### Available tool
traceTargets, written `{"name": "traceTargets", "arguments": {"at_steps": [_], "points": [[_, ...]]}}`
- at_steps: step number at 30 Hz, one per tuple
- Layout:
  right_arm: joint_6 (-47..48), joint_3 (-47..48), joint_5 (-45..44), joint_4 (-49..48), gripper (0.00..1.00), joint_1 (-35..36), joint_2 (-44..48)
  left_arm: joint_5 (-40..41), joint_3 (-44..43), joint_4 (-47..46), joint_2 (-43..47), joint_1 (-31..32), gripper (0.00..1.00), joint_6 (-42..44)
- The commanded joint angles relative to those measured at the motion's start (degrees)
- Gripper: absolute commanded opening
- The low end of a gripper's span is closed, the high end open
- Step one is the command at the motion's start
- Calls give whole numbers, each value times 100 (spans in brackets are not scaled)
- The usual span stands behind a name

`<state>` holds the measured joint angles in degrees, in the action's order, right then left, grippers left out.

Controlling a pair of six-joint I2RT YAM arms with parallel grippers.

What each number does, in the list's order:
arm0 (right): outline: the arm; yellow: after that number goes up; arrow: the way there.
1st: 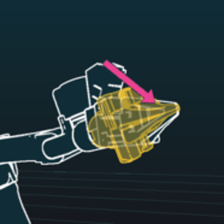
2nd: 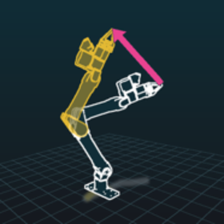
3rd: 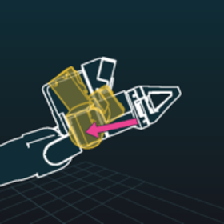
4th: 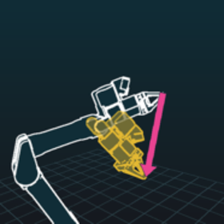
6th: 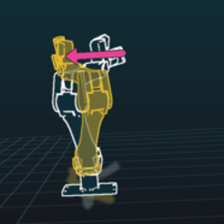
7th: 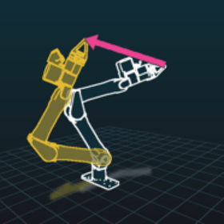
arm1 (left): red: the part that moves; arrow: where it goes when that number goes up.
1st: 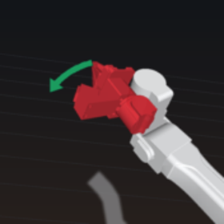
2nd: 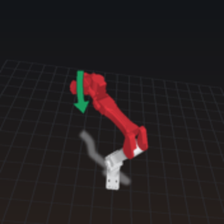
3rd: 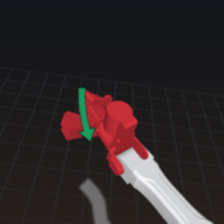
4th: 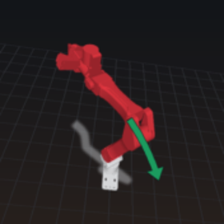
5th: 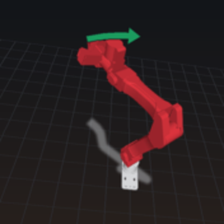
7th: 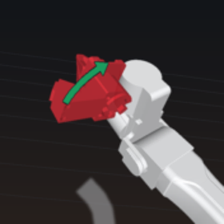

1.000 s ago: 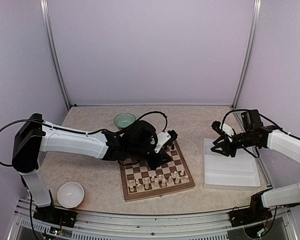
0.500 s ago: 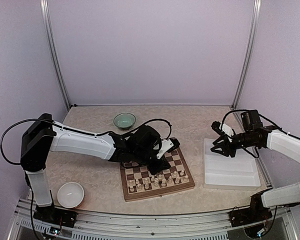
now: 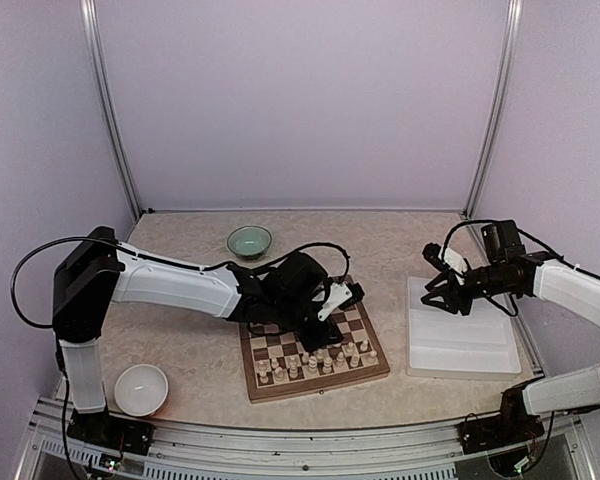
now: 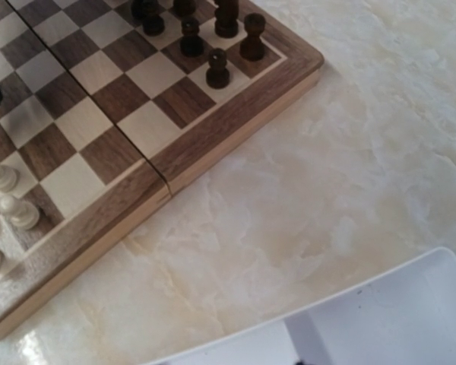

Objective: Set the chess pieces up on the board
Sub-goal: Place the pawn at f1.

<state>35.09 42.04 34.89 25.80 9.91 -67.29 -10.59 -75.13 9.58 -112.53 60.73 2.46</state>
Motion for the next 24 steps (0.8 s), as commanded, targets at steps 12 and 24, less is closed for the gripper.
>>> {"name": "traceTargets", "arguments": {"at_steps": [12, 24], "points": [[68, -73, 96, -60, 36, -69, -65, -203, -207, 295, -194, -8, 16, 126], [92, -82, 96, -56, 37, -72, -74, -211, -395, 393, -337, 0, 17, 161]]}}
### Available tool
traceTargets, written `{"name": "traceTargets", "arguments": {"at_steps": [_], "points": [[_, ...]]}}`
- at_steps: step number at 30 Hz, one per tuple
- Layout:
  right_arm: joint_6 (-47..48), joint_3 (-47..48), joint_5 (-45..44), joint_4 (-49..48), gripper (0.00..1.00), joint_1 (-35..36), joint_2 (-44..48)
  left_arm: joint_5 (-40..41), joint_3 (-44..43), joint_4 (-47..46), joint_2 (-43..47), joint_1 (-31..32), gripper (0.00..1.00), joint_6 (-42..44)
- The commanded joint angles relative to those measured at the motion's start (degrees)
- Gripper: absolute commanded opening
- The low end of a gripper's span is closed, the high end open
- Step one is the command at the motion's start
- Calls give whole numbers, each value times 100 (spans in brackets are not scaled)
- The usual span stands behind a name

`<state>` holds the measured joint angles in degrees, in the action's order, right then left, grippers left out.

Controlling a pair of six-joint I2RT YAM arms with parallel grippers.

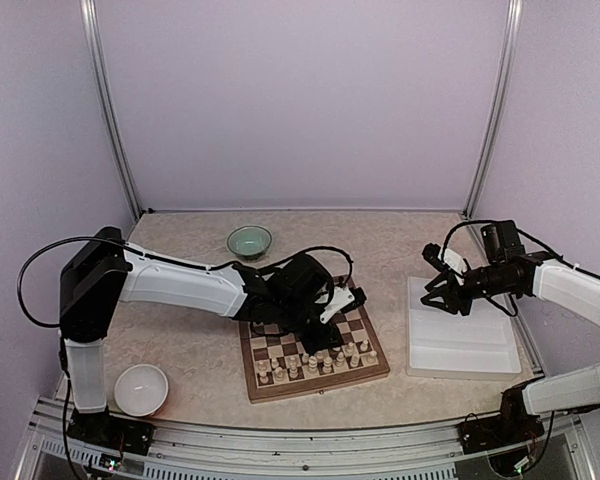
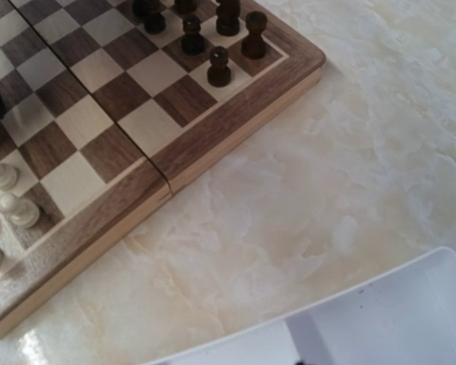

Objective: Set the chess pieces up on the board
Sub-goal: Place the pawn at f1.

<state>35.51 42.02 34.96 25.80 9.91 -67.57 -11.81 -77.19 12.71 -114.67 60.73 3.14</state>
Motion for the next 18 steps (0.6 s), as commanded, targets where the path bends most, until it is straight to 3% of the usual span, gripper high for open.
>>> {"name": "traceTargets", "arguments": {"at_steps": [1, 18], "points": [[49, -80, 93, -52, 37, -72, -53, -101, -199, 87, -142, 5, 17, 100], [60, -80, 107, -41, 37, -77, -53, -99, -171, 150, -123, 41, 19, 81]]}}
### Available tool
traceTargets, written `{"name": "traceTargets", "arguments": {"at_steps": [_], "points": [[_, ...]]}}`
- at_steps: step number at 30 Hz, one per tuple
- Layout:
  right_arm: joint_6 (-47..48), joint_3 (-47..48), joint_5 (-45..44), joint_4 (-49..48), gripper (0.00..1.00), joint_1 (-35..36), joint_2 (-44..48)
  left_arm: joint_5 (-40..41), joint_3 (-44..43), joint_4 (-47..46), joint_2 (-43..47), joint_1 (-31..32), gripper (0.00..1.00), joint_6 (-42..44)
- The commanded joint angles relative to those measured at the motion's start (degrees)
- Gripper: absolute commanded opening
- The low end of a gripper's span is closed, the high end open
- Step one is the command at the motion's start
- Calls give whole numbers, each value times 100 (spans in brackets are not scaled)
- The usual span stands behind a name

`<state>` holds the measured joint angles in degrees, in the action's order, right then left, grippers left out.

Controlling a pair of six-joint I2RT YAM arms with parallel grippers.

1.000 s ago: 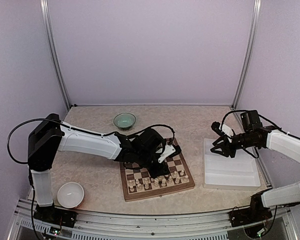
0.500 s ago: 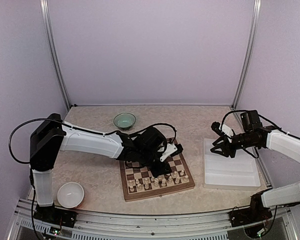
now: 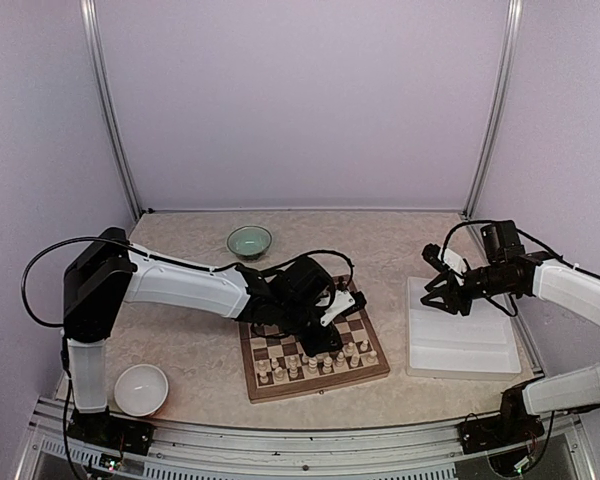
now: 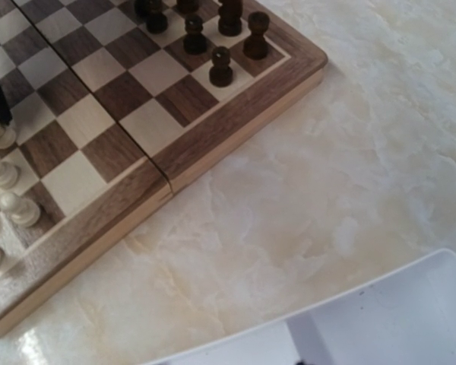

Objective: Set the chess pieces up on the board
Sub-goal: Place the pawn at f1.

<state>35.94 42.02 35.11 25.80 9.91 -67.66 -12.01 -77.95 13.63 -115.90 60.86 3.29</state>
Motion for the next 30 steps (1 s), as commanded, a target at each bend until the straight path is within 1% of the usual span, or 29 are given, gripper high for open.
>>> {"name": "traceTargets", "arguments": {"at_steps": [1, 9, 18, 30], "points": [[17, -80, 92, -40, 37, -77, -48, -94, -83, 45, 9, 27, 18, 70], [15, -87, 101, -37, 37, -77, -49, -142, -45, 30, 49, 36, 11, 75], [18, -81, 119, -39, 37, -73, -63, -80, 115, 80, 275, 71, 10, 47], [19, -81, 136, -18, 38, -77, -68, 31, 96, 217, 245, 145, 10, 46]]}}
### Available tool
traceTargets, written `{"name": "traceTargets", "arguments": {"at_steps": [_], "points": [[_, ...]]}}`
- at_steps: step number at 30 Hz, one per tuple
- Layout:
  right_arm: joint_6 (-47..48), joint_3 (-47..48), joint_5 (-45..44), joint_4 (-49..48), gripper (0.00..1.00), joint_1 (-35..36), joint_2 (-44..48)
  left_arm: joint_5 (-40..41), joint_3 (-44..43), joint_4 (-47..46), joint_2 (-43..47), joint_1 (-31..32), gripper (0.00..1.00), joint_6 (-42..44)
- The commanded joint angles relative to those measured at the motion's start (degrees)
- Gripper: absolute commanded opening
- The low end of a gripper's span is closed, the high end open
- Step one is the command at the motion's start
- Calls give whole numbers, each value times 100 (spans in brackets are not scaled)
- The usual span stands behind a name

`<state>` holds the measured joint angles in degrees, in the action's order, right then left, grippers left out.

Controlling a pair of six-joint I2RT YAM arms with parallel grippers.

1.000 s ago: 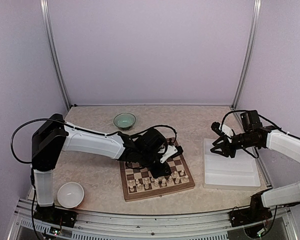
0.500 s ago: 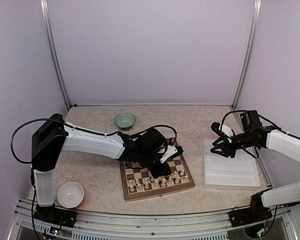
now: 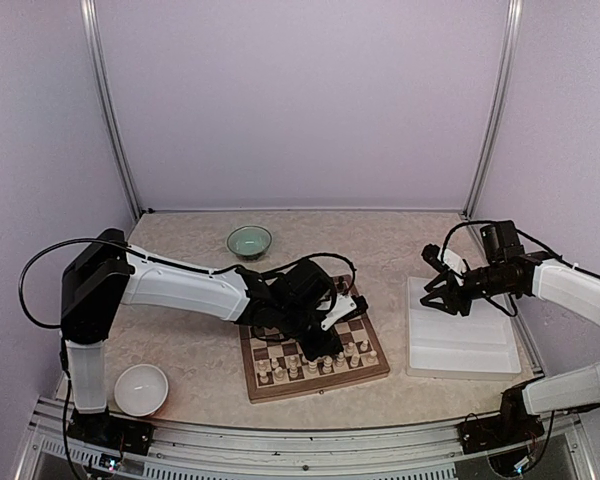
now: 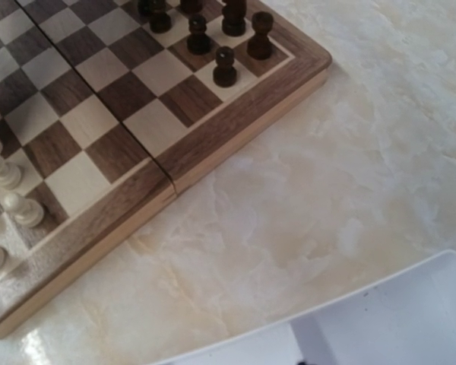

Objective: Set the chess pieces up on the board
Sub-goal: Place the pawn at f1, then reset both arms

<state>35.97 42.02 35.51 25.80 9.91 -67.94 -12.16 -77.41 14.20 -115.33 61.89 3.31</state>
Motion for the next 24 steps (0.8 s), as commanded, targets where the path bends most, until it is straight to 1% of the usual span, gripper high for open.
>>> {"name": "traceTargets", "arguments": {"at_steps": [1, 6, 10, 16, 24], "points": [[16, -80, 97, -21, 38, -77, -35, 75, 52, 165, 191, 42, 10, 42], [16, -80, 97, -18, 38, -77, -35, 163, 70, 155, 220, 29, 11, -13], [13, -80, 106, -21, 38, -77, -43, 225, 47, 101, 221, 24, 15, -43], [8, -59, 114, -5, 39, -72, -48, 260, 32, 128, 242, 15, 17, -24], [-37, 177, 166, 167, 39, -75, -74, 425, 67, 83, 487, -3, 26, -28]]}}
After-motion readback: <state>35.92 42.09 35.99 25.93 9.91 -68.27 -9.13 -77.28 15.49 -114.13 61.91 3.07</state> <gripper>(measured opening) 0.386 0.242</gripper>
